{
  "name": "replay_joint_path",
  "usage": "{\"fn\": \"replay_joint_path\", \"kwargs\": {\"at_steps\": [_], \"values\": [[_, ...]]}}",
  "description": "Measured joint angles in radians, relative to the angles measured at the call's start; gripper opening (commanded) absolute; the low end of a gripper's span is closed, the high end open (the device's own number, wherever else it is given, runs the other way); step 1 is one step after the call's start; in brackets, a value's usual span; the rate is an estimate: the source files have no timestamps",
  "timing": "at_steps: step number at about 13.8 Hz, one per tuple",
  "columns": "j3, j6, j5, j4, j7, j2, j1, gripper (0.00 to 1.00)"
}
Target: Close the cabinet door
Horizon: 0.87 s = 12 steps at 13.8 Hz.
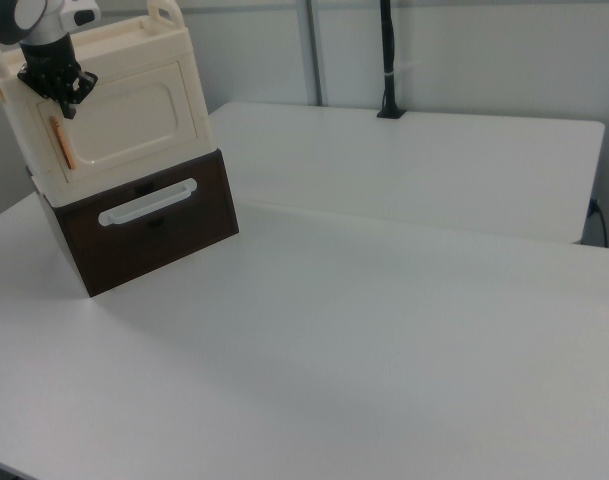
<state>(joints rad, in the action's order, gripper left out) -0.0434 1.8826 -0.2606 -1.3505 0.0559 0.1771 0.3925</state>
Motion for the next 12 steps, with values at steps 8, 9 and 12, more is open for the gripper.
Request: {"fn": "replay_joint_path", "kwargs": {"at_steps": [8, 9, 12], "values": [[-0.019, -0.006, 0.003, -0.027, 0.000, 0.002, -0.061, 0.00], [-0.021, -0.035, 0.023, -0.041, 0.000, 0.003, -0.091, 0.00], [-0.025, -0.176, 0.138, -0.056, 0.000, 0.004, -0.175, 0.00]]}}
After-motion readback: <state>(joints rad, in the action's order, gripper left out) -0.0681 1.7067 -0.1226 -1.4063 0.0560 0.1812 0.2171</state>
